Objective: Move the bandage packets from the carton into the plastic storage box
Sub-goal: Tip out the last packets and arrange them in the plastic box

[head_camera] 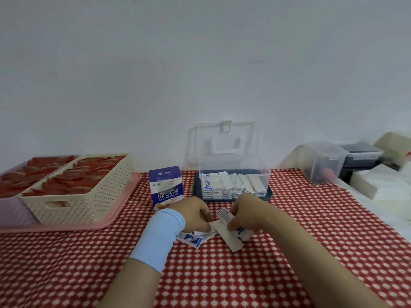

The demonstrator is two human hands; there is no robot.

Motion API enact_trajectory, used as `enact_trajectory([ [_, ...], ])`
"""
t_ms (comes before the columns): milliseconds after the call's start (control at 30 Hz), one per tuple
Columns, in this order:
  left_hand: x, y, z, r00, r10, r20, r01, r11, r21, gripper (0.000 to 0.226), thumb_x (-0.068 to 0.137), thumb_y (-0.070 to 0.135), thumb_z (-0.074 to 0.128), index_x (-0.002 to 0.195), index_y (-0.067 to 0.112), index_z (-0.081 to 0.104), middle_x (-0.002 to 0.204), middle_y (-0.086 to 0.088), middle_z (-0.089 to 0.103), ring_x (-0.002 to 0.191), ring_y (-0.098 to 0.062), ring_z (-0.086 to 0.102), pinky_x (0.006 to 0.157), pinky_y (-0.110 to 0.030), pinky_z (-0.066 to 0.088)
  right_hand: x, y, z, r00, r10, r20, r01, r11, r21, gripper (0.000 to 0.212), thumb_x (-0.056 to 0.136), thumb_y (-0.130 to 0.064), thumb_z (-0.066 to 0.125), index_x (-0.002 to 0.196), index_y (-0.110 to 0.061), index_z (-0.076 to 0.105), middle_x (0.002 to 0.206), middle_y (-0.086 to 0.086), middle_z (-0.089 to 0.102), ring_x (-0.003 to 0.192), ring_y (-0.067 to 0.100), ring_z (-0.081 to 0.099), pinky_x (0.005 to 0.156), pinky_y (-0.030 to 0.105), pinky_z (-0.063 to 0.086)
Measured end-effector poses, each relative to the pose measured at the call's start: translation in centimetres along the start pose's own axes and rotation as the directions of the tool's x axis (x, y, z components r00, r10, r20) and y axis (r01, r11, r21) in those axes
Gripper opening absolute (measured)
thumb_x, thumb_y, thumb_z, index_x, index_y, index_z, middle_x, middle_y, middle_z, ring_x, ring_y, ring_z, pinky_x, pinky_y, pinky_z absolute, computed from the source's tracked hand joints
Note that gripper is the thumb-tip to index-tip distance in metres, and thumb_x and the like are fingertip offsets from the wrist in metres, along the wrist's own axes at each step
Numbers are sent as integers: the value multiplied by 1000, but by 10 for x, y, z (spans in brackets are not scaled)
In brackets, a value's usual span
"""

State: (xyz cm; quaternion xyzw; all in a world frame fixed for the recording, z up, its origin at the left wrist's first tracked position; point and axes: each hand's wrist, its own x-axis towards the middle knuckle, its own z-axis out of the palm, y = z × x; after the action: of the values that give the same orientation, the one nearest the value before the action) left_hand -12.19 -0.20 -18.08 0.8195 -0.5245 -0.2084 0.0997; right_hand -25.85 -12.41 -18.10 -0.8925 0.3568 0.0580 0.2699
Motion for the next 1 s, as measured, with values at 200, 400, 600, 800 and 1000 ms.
enact_trajectory([
  [200,-10,-5,4,985,-14,-174,-2,996,-91,7,88,33,68,89,36,61,95,16,64,90,-6,61,91,-33,50,-11,3,-3,1000,0,-31,4,991,133,36,77,-26,83,110,-14,76,91,-4,73,75,8,69,61,20,55],
  [400,-16,-10,-3,902,-92,-422,-47,951,-307,18,87,18,68,98,32,71,101,12,69,93,-4,62,81,-21,49,-16,7,-10,993,5,-118,40,928,371,12,89,-29,73,97,-20,73,84,-4,71,70,9,67,55,21,49],
  [600,-36,-24,-19,968,-67,-243,14,977,-212,15,91,23,67,103,24,76,93,18,65,90,3,59,82,-16,42,-26,2,-12,996,-86,15,78,954,289,19,83,-25,79,101,-19,78,91,-1,76,79,15,73,66,25,60],
  [800,-33,-22,-8,986,-106,-127,93,991,-100,16,86,23,74,101,23,78,106,11,72,95,-4,63,88,-21,50,-26,-14,4,998,-47,44,50,997,-64,52,73,-35,86,121,-23,71,120,-4,67,97,13,66,81,29,60],
  [1000,-25,-23,-3,996,-88,-29,85,993,-76,56,82,40,75,134,35,55,120,18,68,116,-7,59,113,-48,35,-25,-16,10,999,-39,36,43,991,-130,59,70,-33,88,124,-19,69,119,-3,70,95,12,69,85,31,59],
])
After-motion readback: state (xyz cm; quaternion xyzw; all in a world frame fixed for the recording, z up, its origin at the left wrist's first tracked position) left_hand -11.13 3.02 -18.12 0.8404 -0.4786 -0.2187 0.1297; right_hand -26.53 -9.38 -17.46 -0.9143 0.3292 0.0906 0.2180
